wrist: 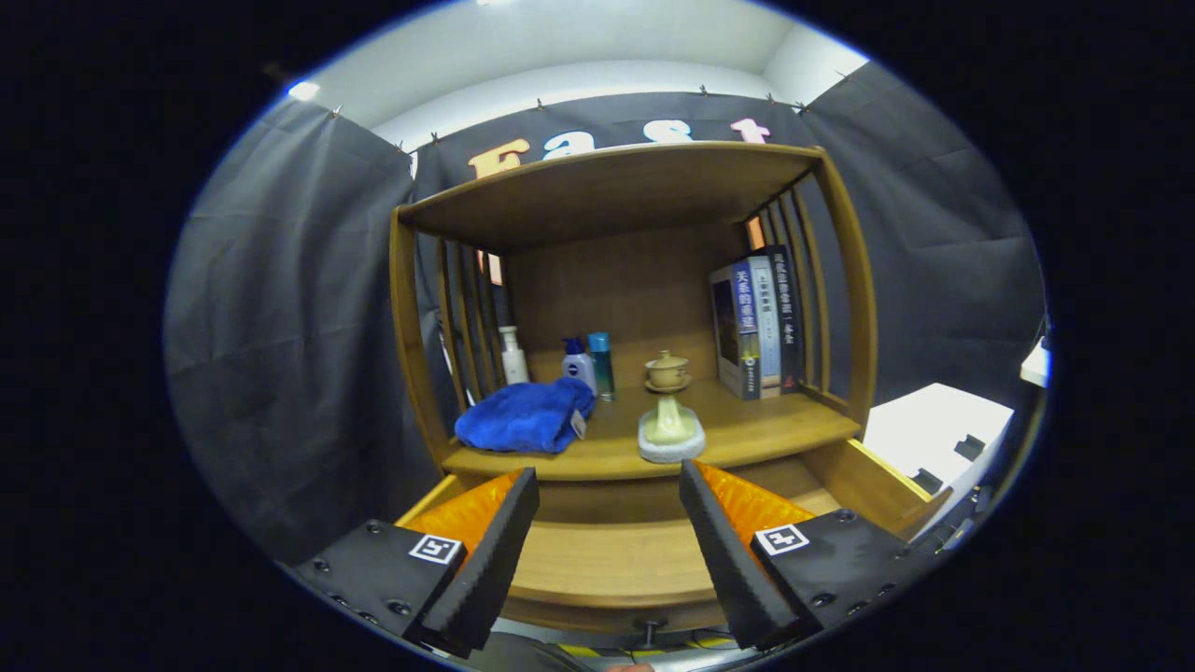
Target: Pull open the drawer, take out the items inside it, and place them on the countertop above the cabinet.
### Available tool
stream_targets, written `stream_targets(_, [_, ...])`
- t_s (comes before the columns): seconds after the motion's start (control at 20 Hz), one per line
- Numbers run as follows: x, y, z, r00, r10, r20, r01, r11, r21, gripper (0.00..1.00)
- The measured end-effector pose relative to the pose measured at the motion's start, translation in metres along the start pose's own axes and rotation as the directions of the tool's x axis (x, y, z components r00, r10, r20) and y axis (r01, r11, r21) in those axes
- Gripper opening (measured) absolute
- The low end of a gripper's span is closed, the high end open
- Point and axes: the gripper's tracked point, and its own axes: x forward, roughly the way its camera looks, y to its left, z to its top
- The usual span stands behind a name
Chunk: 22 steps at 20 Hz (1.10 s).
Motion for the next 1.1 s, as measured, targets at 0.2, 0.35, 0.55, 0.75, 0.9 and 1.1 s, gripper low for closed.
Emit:
stream_targets(0.2, [-0.024,-0.014,-0.008,0.995,-0.065,0.074,0.068,0.997,-0.033,0.98])
stream_targets(0.35, [-0.034,-0.007,-0.038,0.996,-0.055,0.072,0.059,0.997,-0.047,0.98])
stream_targets(0.55, [-0.033,-0.007,-0.088,0.997,-0.05,0.05,0.051,0.999,-0.018,0.98])
stream_targets(0.75, [-0.033,-0.024,-0.109,0.996,-0.082,0.019,0.083,0.996,-0.043,0.98])
stream_targets(0.9, [-0.032,-0.025,-0.114,0.996,-0.086,0.025,0.087,0.994,-0.07,0.97])
stream_targets(1.1, [-0.032,-0.026,-0.147,0.995,-0.09,-0.053,0.088,0.996,-0.035,0.97])
